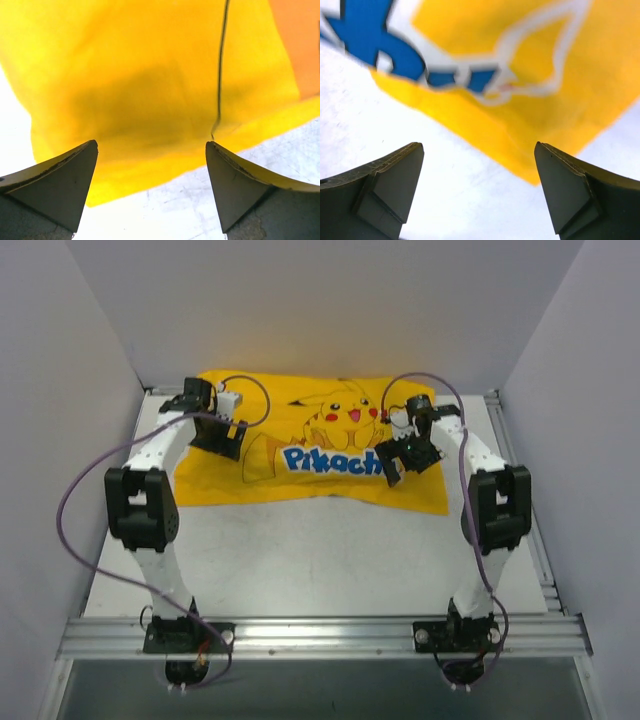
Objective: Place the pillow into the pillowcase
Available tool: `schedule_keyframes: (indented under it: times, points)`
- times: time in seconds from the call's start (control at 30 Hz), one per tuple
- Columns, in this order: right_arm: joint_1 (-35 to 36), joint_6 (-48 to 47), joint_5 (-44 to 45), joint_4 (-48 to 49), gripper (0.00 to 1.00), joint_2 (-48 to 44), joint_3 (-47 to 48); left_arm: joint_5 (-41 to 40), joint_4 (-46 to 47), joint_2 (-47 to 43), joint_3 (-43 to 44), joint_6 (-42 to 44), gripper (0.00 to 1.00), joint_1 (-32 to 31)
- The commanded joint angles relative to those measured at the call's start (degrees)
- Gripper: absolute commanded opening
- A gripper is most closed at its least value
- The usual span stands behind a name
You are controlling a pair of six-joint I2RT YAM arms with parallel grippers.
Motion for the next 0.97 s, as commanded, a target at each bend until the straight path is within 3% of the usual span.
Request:
schedule_keyframes:
  times: [0.0,0.17,0.3,0.43,0.57,0.93]
  points:
    - [-2.2,3.6,-4.9,-4.8,1.00,-11.3,-2.3,0.5,-0.7,-8.7,-0.5,0.8,0.97,0.8]
    - [-7.4,5.0,-11.1,-6.1,1.00,-28.7,-9.9,7.0,0.5,-29.1,-15.9,-4.4,0.97,0.2]
    - [-9.2,7.2,-14.5,-6.3,1.00,-39.9,-18.9,8.1,4.7,-39.8,-27.3,-5.7,0.97,-0.6]
    - [-9.1,10.4,-14.3,-3.4,1.00,-47.4,-30.7,10.2,6.8,-43.4,-34.1,-4.5,0.97,-0.8]
    - [-9.7,10.8,-14.8,-2.2,1.00,-53.2,-35.6,10.2,7.3,-45.0,-37.9,-5.0,0.97,-1.3]
    - [-10.1,11.9,-17.9,-1.6,1.00,-55.5,-38.1,9.4,7.4,-47.0,-40.8,-5.5,0.98,-2.3]
